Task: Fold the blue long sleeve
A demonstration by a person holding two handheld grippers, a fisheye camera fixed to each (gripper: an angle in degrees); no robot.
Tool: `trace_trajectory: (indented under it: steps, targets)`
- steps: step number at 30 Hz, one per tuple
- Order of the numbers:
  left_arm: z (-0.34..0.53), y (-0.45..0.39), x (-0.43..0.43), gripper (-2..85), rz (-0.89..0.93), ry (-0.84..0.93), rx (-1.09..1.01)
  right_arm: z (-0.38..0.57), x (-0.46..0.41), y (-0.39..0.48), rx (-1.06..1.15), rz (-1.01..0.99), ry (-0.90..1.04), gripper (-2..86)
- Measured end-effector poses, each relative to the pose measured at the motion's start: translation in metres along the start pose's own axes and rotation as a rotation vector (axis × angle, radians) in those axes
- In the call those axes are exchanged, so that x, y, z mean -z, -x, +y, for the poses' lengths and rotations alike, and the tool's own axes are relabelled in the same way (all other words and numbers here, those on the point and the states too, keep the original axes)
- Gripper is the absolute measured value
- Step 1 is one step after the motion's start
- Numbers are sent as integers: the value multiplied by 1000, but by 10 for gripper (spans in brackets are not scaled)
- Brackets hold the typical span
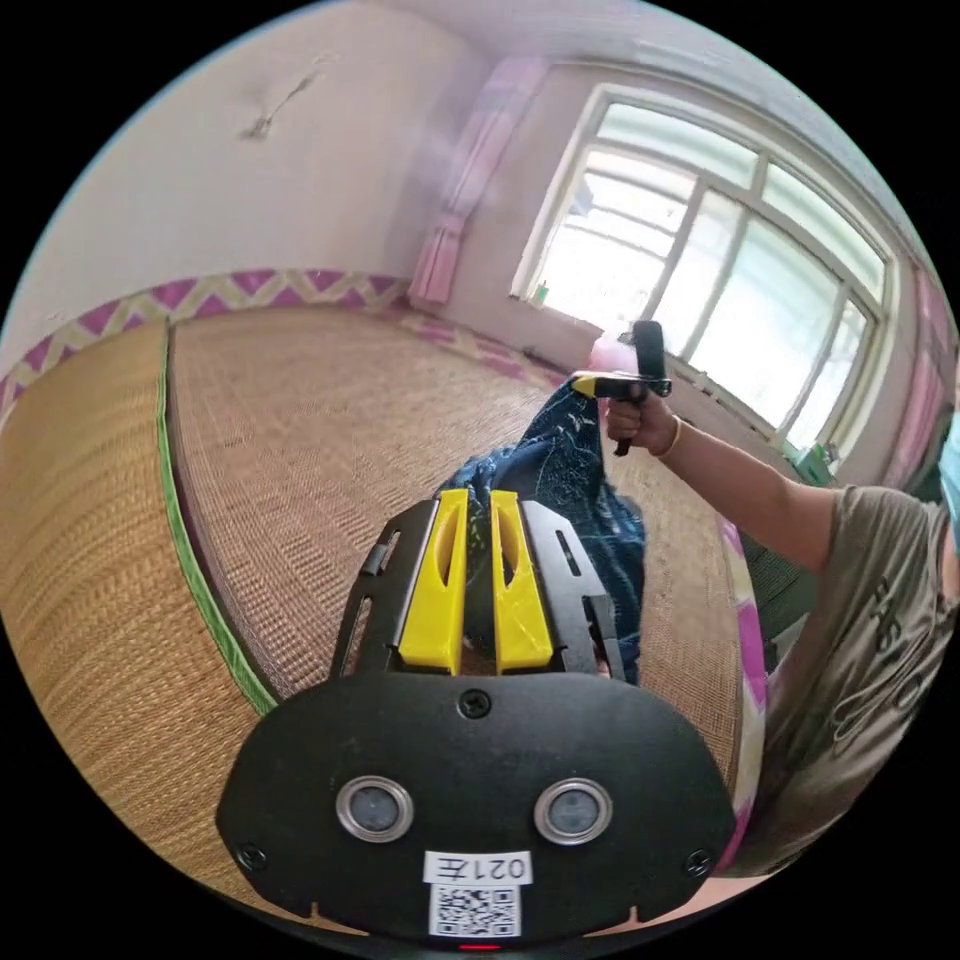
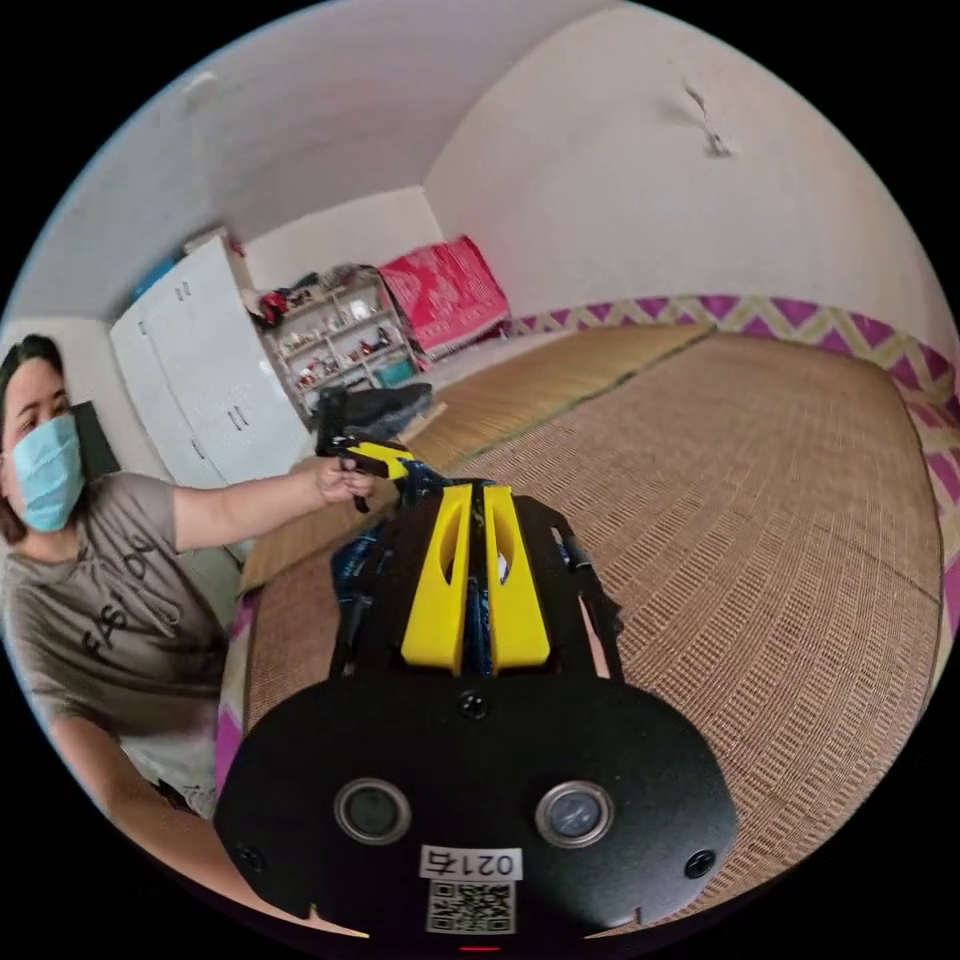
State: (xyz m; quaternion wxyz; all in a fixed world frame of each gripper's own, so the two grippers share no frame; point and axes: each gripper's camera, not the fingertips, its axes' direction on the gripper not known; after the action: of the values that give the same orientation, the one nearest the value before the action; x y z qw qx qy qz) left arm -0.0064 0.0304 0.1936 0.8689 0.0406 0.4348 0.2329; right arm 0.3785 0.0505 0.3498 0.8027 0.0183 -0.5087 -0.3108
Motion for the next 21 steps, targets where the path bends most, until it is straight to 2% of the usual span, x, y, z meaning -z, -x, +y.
trace_trajectory:
  steps: [6,8,11,15,17,20,21]
  targets:
    - [-5,-146,111,34,45,-87,-357,54,40,187,309,-128,19,-3]
    - [17,-214,143,35,94,-55,-509,84,39,242,346,-121,64,-3]
    - [62,-279,156,37,102,50,-606,143,12,309,297,-65,183,-2]
    - [128,-303,126,42,123,268,-514,231,-47,333,-2,-16,378,-2]
    - [163,-297,116,47,201,382,-429,256,-52,345,-57,-15,426,-2]
    - [173,-288,158,62,322,276,-361,254,-21,377,-66,-44,254,11]
    - [171,-285,168,65,319,250,-348,243,-13,390,-50,6,190,22]
